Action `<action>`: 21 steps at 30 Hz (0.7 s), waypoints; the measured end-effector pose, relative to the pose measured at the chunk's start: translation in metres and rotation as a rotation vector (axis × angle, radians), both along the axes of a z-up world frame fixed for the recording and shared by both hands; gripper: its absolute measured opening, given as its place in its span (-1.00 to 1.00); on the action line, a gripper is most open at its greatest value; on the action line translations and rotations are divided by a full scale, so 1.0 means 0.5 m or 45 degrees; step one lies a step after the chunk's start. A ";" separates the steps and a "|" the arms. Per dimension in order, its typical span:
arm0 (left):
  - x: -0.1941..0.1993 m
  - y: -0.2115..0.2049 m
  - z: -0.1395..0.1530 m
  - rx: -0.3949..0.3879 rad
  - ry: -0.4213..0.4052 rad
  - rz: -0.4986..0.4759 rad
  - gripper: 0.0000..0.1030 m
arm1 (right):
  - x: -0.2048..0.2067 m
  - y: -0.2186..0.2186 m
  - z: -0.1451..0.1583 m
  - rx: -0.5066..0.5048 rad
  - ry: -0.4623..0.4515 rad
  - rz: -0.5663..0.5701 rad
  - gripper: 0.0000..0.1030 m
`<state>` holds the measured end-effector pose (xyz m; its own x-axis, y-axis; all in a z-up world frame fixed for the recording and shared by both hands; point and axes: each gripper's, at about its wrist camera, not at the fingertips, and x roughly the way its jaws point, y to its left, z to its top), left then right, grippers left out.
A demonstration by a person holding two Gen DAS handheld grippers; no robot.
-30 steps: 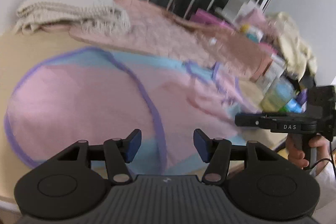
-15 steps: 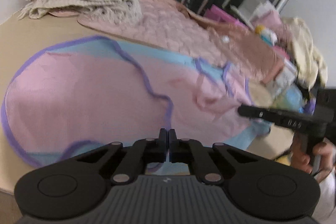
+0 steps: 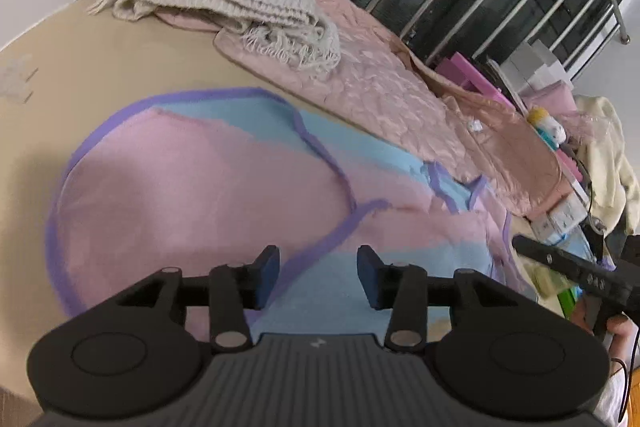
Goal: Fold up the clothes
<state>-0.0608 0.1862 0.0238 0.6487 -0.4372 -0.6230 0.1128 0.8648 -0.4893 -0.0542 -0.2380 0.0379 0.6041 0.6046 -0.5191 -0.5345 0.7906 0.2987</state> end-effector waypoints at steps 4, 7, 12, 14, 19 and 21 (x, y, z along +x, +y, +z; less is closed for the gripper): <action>0.003 -0.012 -0.003 0.003 -0.023 -0.041 -0.18 | -0.030 0.036 -0.020 -0.072 -0.028 0.124 -0.39; 0.013 -0.024 -0.005 0.018 -0.042 -0.052 -0.19 | -0.027 0.054 -0.033 -0.084 0.019 0.138 -0.44; 0.019 -0.013 -0.012 0.048 -0.062 -0.030 -0.18 | -0.032 0.053 -0.044 -0.052 0.087 0.137 -0.69; 0.012 -0.001 -0.013 0.055 -0.073 -0.033 -0.18 | -0.038 0.045 -0.046 -0.040 0.095 0.132 -0.69; -0.024 -0.022 -0.007 0.162 -0.125 -0.129 -0.18 | -0.045 0.050 -0.048 -0.041 0.108 0.155 -0.69; -0.036 -0.033 -0.007 0.223 -0.150 -0.140 -0.19 | -0.046 0.055 -0.051 -0.051 0.109 0.167 -0.69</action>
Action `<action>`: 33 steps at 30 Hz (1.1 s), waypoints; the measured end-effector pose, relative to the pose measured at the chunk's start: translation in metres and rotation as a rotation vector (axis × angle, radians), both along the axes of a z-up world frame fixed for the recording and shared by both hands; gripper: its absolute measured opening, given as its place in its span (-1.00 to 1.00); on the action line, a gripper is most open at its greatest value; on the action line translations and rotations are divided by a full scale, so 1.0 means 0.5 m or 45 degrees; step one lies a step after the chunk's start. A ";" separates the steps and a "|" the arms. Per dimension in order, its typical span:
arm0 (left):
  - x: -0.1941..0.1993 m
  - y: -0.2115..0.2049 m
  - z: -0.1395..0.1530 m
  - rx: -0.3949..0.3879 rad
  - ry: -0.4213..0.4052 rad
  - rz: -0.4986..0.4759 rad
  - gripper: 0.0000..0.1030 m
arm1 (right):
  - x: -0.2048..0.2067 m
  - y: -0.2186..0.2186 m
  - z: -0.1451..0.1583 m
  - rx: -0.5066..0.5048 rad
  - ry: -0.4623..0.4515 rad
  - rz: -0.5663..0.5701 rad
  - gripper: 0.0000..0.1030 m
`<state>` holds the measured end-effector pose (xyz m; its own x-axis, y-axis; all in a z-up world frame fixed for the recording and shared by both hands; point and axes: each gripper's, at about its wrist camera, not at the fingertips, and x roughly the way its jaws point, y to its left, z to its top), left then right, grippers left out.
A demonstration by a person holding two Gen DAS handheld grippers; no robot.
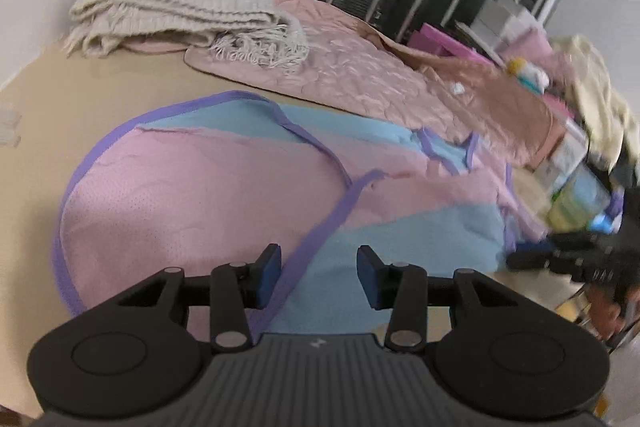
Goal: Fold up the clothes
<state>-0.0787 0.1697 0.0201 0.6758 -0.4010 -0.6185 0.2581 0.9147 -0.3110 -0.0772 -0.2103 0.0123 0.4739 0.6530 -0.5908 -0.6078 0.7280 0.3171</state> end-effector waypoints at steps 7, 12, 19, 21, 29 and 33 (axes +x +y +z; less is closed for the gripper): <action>-0.012 -0.008 0.001 0.057 0.007 -0.014 -0.98 | 0.002 0.000 -0.004 0.009 0.012 -0.031 -0.95; -0.041 0.001 0.023 -0.008 0.022 0.014 -1.00 | -0.007 -0.034 0.023 0.126 0.050 -0.020 -0.96; -0.110 0.017 0.051 -0.086 0.028 0.024 -1.00 | -0.020 -0.110 0.050 0.322 0.192 0.008 -0.96; -0.118 0.019 0.040 -0.062 0.050 0.025 -1.00 | -0.024 -0.114 0.050 0.303 0.216 0.010 -0.96; -0.132 0.043 0.011 -0.090 0.080 0.011 -0.72 | -0.048 -0.106 0.013 0.111 0.264 -0.044 -0.85; -0.120 0.059 0.027 -0.075 0.018 0.085 -0.36 | -0.063 -0.119 0.028 0.172 0.166 -0.089 -0.79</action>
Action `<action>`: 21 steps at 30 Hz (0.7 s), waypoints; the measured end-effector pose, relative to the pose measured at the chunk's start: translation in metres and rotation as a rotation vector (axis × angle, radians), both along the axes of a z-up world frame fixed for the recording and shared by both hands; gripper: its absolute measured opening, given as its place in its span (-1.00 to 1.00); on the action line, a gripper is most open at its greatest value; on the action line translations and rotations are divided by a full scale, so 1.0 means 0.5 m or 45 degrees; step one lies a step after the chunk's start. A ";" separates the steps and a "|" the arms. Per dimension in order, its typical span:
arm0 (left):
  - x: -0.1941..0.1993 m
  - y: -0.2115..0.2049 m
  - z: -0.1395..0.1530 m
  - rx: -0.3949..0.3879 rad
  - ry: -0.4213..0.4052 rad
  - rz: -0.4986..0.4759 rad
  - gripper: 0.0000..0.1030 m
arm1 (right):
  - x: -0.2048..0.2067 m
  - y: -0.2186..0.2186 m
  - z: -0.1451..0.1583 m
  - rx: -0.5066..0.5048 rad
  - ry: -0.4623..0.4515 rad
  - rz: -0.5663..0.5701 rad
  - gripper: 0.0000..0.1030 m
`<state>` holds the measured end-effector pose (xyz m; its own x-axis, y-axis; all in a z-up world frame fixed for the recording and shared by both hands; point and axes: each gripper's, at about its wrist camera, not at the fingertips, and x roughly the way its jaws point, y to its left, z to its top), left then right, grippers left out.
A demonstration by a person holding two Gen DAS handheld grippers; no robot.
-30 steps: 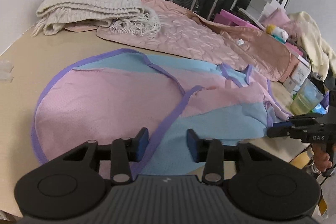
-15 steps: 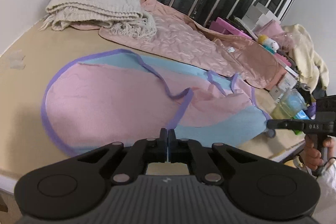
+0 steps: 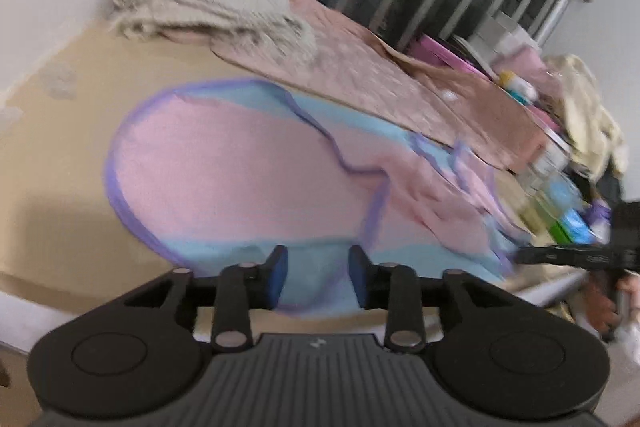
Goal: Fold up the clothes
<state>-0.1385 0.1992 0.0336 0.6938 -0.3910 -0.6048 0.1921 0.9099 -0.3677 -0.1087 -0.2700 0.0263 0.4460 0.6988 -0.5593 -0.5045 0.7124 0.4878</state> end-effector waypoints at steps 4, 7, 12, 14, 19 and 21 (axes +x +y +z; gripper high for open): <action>0.057 -0.014 -0.009 0.055 0.015 0.092 -0.30 | 0.022 0.025 -0.001 -0.031 -0.102 -0.097 -0.58; 0.099 -0.028 -0.019 0.111 0.047 0.166 -0.26 | 0.052 0.042 -0.018 -0.113 -0.125 -0.196 -0.58; 0.098 -0.041 -0.028 0.211 -0.035 0.137 -0.21 | 0.058 0.036 -0.039 -0.223 -0.183 -0.274 -0.65; 0.091 -0.037 -0.031 0.229 -0.051 0.139 -0.21 | 0.050 0.018 -0.040 -0.232 -0.193 -0.305 -0.65; 0.087 -0.038 -0.013 0.209 0.004 0.197 -0.20 | 0.022 0.000 -0.016 -0.273 -0.268 -0.349 -0.56; 0.068 -0.063 0.007 0.147 -0.058 0.140 -0.13 | 0.009 0.010 -0.004 -0.331 -0.361 -0.351 -0.50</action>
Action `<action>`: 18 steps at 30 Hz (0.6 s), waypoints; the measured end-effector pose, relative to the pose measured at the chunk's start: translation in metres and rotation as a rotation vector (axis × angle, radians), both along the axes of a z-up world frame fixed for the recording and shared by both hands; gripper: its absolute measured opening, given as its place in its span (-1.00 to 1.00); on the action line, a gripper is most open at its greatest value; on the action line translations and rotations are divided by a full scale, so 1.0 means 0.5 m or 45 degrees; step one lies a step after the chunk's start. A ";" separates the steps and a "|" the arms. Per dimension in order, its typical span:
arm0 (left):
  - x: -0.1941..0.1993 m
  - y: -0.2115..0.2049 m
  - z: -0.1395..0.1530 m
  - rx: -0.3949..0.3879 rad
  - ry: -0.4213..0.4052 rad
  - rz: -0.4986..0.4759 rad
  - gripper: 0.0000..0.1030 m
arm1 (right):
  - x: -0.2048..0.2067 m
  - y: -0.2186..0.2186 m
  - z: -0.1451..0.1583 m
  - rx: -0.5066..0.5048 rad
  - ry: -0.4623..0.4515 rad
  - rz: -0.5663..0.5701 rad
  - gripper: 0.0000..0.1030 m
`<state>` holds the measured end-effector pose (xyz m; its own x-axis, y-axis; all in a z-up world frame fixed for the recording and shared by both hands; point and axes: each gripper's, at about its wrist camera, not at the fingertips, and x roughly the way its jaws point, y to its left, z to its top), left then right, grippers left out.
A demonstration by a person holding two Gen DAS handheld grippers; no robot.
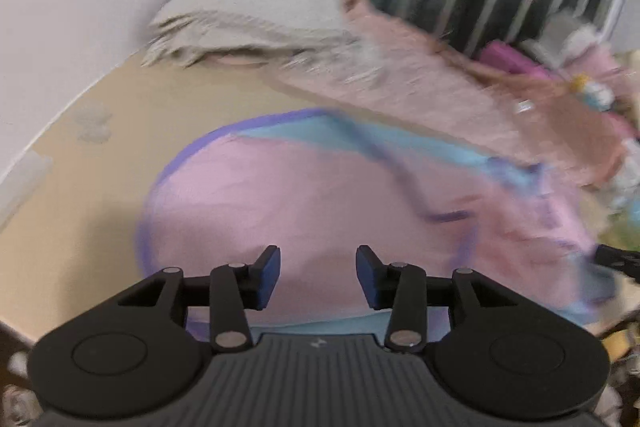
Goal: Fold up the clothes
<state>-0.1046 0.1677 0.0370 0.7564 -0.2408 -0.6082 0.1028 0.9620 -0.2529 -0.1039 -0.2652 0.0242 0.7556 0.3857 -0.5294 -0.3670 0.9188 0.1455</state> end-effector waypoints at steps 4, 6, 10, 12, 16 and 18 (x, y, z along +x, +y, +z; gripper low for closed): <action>-0.016 -0.084 0.013 0.012 -0.081 -0.145 0.07 | 0.019 0.049 -0.009 -0.261 -0.087 0.010 -0.45; -0.011 -0.115 0.000 0.059 -0.077 -0.151 0.07 | 0.041 0.061 -0.024 -0.307 -0.071 0.018 -0.47; -0.008 -0.121 -0.031 0.078 -0.023 -0.107 0.06 | 0.068 0.035 -0.024 -0.149 0.047 -0.055 -0.98; -0.016 -0.114 -0.042 0.085 -0.026 -0.084 0.07 | 0.065 0.006 -0.017 -0.093 0.058 -0.145 -0.98; -0.030 -0.103 -0.046 0.090 -0.046 -0.083 0.07 | 0.056 -0.035 -0.010 -0.062 0.144 -0.197 -0.88; -0.031 -0.105 -0.046 0.100 -0.050 -0.086 0.09 | 0.054 -0.034 0.000 -0.031 0.130 -0.165 -0.74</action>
<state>-0.1199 0.1152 0.0140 0.7637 -0.2448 -0.5974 0.1764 0.9692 -0.1717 -0.0769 -0.2821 0.0244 0.7402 0.2746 -0.6138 -0.2294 0.9612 0.1534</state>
